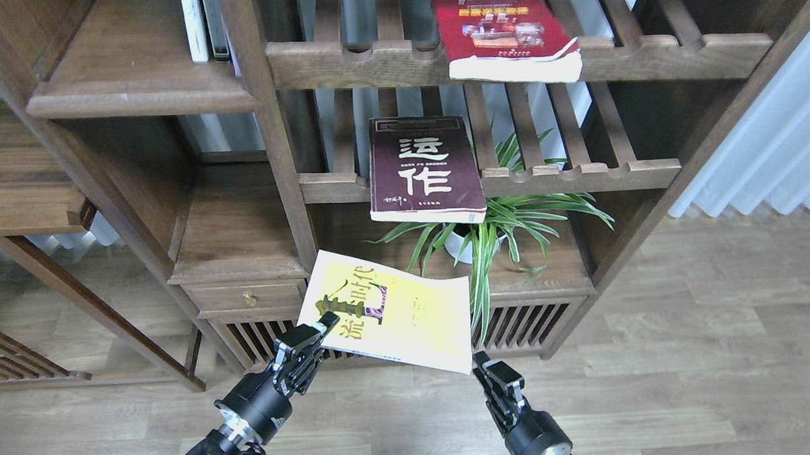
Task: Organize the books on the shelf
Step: 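Grasp the yellow-green book with the left gripper and release the right gripper, then carry the yellow-green book with the left gripper up to the upper shelf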
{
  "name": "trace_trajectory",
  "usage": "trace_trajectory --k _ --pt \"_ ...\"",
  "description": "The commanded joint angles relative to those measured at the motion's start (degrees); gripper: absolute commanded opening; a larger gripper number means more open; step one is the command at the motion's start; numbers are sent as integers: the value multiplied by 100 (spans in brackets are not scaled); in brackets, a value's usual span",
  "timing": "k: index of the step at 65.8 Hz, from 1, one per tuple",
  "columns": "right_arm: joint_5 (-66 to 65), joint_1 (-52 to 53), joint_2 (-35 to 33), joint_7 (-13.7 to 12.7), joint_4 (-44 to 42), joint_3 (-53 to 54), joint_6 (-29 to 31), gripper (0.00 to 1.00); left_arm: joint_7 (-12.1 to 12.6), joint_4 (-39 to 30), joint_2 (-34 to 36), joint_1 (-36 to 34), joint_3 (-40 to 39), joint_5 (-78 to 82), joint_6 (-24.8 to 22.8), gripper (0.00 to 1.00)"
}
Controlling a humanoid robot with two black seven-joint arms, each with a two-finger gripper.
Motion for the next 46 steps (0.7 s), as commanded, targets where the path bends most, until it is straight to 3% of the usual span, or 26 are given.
trace_trajectory --k 1,27,46 --pt "9 27 2 5 -56 5 1 99 16 -136 88 86 -9 211 0 3" --pt "-289 519 -77 -48 -109 -180 1 99 33 -558 1028 464 -53 1204 0 3" --pt "-844 493 -235 -30 58 303 1 99 174 -1683 1195 964 -888 2251 0 3"
